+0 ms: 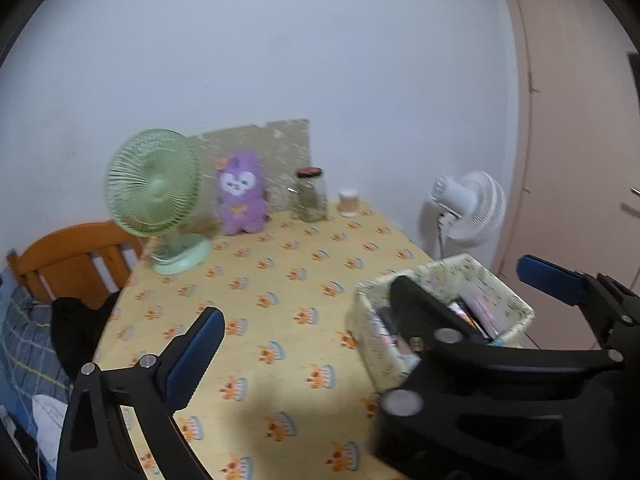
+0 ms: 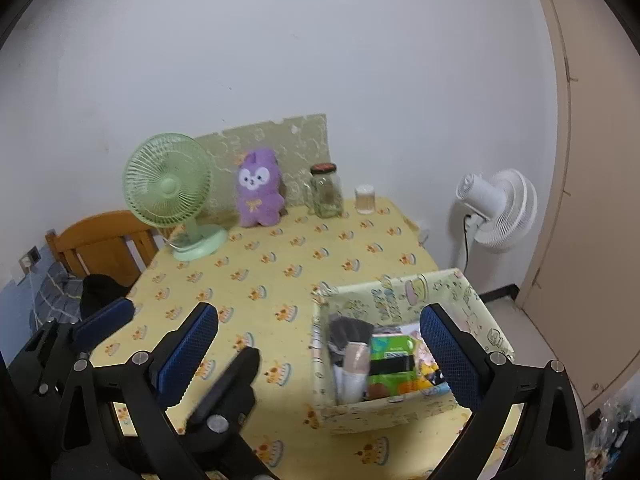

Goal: Organize soft objects

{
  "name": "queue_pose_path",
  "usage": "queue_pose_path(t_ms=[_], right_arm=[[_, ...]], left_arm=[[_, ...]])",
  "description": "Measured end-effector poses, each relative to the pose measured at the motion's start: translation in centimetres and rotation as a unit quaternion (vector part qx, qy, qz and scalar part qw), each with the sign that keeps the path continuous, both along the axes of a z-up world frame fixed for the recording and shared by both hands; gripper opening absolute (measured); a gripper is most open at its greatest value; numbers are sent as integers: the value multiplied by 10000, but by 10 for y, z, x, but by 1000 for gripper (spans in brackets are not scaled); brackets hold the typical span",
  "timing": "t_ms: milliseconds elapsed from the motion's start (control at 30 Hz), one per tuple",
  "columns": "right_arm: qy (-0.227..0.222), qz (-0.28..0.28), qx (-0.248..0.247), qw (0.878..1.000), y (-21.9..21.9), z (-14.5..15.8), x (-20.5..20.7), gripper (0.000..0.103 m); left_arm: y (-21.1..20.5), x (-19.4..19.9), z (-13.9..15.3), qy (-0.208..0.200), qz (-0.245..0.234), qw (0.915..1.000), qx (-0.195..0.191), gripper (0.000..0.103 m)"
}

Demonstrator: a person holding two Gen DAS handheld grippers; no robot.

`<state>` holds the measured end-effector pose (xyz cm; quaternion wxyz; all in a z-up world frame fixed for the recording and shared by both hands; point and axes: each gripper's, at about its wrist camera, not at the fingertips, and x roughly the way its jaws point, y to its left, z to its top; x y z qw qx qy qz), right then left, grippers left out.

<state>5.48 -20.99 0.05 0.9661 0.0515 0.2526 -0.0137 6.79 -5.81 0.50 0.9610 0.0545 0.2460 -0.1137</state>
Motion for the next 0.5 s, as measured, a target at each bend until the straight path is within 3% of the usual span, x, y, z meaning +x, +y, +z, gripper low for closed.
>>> queue_pose_path(t_ms=[500], right_arm=[[-500,448,-158,9976,49,30,-25,103]], left_arm=[[62,-34,24,-524,593,9967,-199,103]])
